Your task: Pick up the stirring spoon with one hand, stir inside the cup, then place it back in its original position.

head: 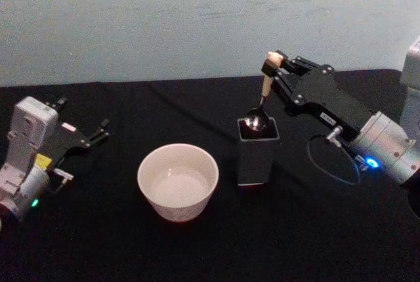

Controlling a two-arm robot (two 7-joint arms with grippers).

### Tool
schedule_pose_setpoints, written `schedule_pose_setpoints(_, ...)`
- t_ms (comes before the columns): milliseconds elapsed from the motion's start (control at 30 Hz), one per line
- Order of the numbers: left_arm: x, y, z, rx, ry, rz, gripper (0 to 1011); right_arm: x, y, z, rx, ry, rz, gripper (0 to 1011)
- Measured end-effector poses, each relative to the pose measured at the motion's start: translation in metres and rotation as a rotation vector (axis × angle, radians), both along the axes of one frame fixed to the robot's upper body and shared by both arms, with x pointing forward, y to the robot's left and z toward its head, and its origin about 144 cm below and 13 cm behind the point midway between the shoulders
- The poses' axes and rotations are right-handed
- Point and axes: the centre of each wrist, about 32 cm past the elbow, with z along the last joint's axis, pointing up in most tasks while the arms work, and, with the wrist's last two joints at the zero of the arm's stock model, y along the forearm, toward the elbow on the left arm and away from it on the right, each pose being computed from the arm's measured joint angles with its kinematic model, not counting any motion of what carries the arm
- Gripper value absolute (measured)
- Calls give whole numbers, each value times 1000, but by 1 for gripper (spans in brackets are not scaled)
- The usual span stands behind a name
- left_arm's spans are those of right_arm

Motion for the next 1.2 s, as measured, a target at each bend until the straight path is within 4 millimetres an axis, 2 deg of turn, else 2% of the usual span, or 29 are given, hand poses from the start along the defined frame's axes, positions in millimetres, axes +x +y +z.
schedule_pose_setpoints(433,0,0,0,0,0,0,1001,-6,5,-18,8,74,-42,212)
schedule_pose_setpoints(833,0,0,0,0,0,0,1001,-14,12,-44,5,189,-83,212)
schedule_pose_setpoints(1200,0,0,0,0,0,0,1001,-18,16,-54,4,232,-106,212)
